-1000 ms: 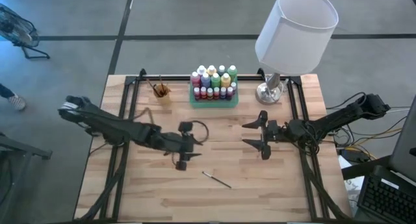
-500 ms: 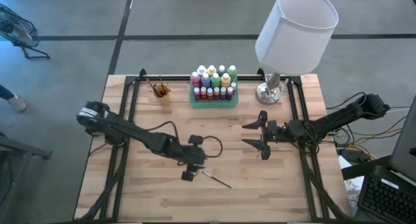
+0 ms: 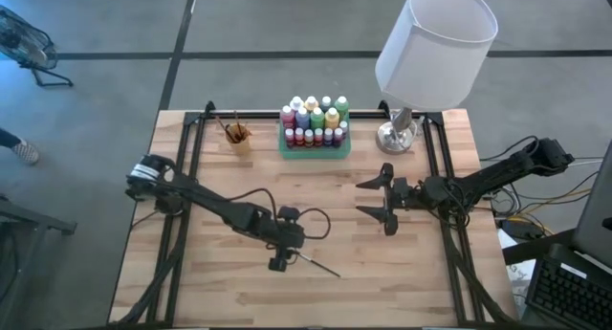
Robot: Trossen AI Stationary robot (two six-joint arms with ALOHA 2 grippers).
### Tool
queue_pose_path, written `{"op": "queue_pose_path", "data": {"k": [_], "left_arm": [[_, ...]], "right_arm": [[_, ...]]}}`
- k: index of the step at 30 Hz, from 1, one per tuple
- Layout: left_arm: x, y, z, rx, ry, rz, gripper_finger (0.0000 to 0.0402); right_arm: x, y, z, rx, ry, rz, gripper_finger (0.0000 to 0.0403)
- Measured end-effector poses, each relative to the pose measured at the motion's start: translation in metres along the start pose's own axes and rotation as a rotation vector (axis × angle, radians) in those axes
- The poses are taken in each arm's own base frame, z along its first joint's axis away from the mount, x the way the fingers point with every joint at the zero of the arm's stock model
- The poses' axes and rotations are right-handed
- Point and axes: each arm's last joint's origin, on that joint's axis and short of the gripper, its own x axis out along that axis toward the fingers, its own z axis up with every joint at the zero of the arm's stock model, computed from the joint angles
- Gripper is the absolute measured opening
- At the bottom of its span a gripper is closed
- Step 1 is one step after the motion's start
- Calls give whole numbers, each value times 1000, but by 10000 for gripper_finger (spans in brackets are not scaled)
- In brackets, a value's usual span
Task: Pick & Place Paint Supplies
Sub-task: Put the silver paintbrush into the orange cup
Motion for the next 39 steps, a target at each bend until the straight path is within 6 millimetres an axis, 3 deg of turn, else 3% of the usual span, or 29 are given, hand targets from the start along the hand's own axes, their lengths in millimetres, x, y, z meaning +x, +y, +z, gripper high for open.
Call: {"op": "queue_pose_path", "data": {"k": [22, 39], "left_arm": [[33, -3, -15, -83, 68, -69, 179], [37, -31, -22, -30, 59, 31, 179]], "right_arm": [[0, 0, 0, -3, 0, -1, 257], [0, 0, 0, -10, 0, -1, 249]]}}
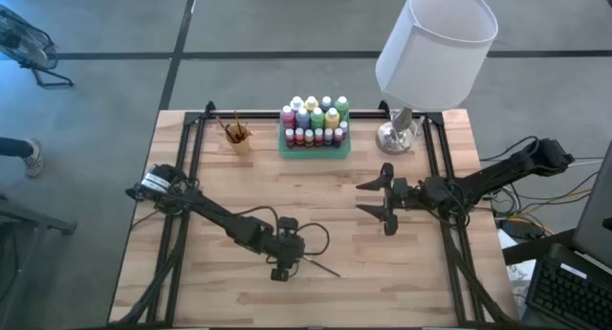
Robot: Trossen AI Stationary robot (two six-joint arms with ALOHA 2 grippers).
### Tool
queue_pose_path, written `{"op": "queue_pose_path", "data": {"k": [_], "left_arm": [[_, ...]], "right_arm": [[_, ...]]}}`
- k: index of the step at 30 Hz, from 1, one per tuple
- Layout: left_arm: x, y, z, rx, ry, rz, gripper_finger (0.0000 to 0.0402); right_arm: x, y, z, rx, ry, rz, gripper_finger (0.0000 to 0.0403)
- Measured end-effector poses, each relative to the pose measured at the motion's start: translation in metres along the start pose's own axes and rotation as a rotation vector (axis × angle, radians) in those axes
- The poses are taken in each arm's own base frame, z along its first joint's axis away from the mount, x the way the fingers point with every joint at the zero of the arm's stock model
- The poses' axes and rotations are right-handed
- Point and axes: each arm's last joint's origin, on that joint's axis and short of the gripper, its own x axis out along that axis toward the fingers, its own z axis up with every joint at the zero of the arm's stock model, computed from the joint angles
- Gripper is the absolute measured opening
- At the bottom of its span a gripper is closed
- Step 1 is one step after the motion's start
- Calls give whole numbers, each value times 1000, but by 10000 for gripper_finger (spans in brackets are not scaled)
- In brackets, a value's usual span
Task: Pick & Place Paint Supplies
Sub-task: Put the silver paintbrush into the orange cup
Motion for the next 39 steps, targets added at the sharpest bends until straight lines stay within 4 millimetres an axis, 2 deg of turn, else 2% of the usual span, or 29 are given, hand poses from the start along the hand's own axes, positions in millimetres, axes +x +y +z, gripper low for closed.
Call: {"op": "queue_pose_path", "data": {"k": [5, 18, 23, 31, 39], "left_arm": [[0, -1, -1, -14, 3, 1, 159], [0, -3, -3, -12, 12, -7, 51], [0, -3, -3, -24, 14, -5, 12], [-6, 1, 2, -121, 25, -55, 3], [-24, 21, 20, -322, -15, -86, 1]], "right_arm": [[0, 0, 0, 0, 0, 0, 262], [0, 0, 0, 0, 0, 0, 283], [0, 0, 0, 0, 0, 0, 275], [0, 0, -1, 10, 7, 1, 245], [-1, 2, -12, 0, 122, 53, 235]]}}
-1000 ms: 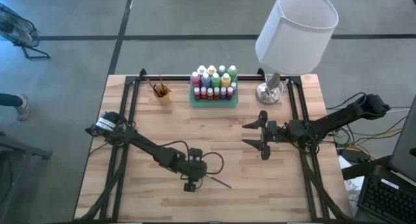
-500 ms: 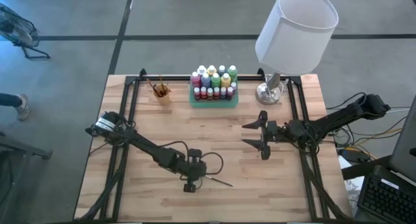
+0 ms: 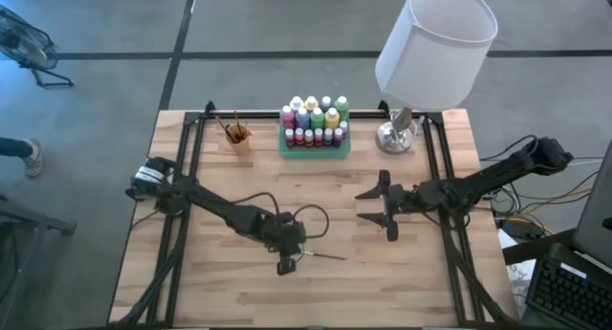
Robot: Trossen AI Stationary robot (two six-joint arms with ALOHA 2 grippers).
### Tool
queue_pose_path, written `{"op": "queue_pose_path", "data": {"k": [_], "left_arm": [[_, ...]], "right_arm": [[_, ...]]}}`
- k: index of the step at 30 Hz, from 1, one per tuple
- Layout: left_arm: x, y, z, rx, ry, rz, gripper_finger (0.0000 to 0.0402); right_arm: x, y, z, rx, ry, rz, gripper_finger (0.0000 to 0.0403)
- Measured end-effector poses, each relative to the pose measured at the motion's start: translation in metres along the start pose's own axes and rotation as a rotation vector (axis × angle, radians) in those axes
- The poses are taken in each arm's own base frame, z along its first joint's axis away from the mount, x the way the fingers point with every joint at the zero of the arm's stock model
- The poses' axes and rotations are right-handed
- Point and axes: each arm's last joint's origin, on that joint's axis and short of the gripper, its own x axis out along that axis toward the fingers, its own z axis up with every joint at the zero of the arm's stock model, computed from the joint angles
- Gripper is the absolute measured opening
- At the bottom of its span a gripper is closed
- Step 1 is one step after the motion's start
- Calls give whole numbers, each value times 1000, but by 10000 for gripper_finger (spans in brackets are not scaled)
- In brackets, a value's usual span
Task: Pick & Place Paint Supplies
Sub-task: Put the silver paintbrush into the orange cup
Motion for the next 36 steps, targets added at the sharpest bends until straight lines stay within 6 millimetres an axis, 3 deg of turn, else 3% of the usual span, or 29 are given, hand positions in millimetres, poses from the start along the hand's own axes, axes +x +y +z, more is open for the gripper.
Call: {"op": "queue_pose_path", "data": {"k": [10, 16, 28, 36], "left_arm": [[-10, 31, 20, -281, -13, -40, 1], [-12, 50, 33, -398, -19, -131, 0], [-21, 70, 60, -534, -107, -372, 0], [-25, 85, 66, -620, -101, -413, 0]], "right_arm": [[-7, 29, -2, -97, 50, 121, 247], [-6, 55, 2, -247, 126, 52, 231], [42, 98, -19, -565, 376, -254, 241], [68, 115, -20, -648, 591, -377, 261]]}}
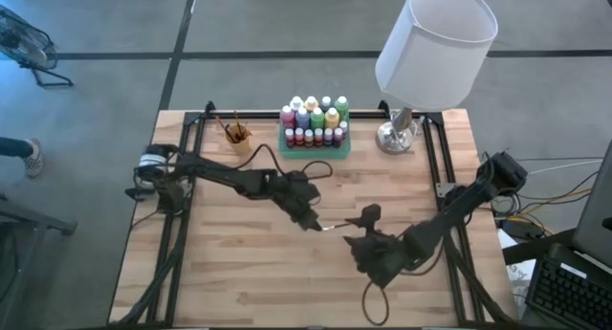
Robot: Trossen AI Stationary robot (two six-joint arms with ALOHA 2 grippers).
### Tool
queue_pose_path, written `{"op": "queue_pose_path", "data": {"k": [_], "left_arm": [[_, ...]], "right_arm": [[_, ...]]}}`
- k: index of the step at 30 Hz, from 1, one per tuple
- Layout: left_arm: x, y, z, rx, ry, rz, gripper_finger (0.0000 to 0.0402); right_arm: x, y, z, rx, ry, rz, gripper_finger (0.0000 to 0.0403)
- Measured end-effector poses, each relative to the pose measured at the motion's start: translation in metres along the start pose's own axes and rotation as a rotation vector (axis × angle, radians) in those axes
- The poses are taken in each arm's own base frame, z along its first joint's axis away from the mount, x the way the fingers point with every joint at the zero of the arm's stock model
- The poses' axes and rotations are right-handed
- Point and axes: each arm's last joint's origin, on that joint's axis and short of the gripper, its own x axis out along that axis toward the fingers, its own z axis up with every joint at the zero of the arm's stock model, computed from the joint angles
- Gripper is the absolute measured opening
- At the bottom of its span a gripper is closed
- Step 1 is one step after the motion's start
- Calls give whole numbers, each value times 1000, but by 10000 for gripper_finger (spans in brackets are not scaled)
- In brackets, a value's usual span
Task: Pick & Place Paint Supplies
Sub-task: Put the silver paintbrush into the orange cup
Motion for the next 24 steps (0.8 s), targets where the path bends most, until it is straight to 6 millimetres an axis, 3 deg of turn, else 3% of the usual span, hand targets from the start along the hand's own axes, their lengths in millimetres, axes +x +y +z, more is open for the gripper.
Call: {"op": "queue_pose_path", "data": {"k": [9, 24], "left_arm": [[-5, 1, 10, -4, -39, -31, 0], [-5, -2, 10, -6, -22, -67, 0]], "right_arm": [[11, 14, 8, -87, 193, -100, 240], [22, 15, 10, -96, 235, -144, 159]]}}
